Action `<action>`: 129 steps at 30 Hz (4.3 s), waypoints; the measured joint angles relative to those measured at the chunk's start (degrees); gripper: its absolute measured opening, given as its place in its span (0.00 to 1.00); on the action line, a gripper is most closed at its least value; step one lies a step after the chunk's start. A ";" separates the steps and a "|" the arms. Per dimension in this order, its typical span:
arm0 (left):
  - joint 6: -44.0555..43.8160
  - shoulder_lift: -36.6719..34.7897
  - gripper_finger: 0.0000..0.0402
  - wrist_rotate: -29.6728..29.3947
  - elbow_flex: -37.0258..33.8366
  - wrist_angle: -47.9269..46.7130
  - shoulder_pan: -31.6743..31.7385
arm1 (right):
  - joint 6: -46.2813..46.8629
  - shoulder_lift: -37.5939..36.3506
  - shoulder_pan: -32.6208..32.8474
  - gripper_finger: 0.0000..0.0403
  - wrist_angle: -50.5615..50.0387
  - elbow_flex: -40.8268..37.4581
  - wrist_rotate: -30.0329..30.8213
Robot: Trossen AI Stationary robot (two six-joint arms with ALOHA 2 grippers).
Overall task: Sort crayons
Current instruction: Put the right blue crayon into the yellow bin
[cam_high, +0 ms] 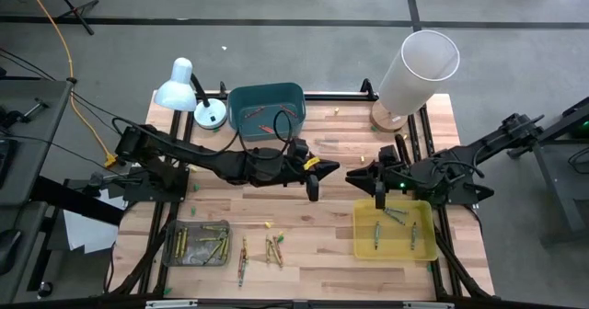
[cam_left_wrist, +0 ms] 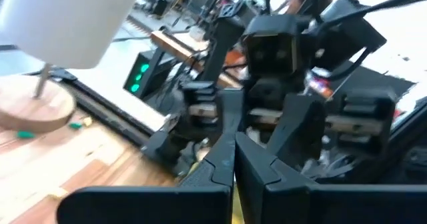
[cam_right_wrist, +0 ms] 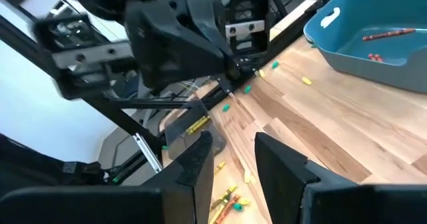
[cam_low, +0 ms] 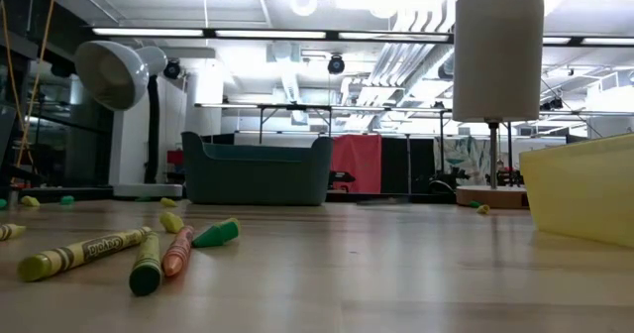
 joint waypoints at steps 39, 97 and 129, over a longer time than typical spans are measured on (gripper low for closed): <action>21.49 -45.05 0.00 3.53 0.02 -55.76 16.47 | -28.83 61.65 -60.90 0.33 -41.09 47.72 -30.36; 21.90 -47.28 0.00 -0.31 0.02 -53.23 17.55 | -25.25 40.56 -41.68 0.00 -35.23 40.45 -32.08; -4.65 -33.09 0.00 -0.90 -23.86 -11.52 -5.12 | 66.04 22.02 30.19 0.05 -42.89 -0.09 -20.10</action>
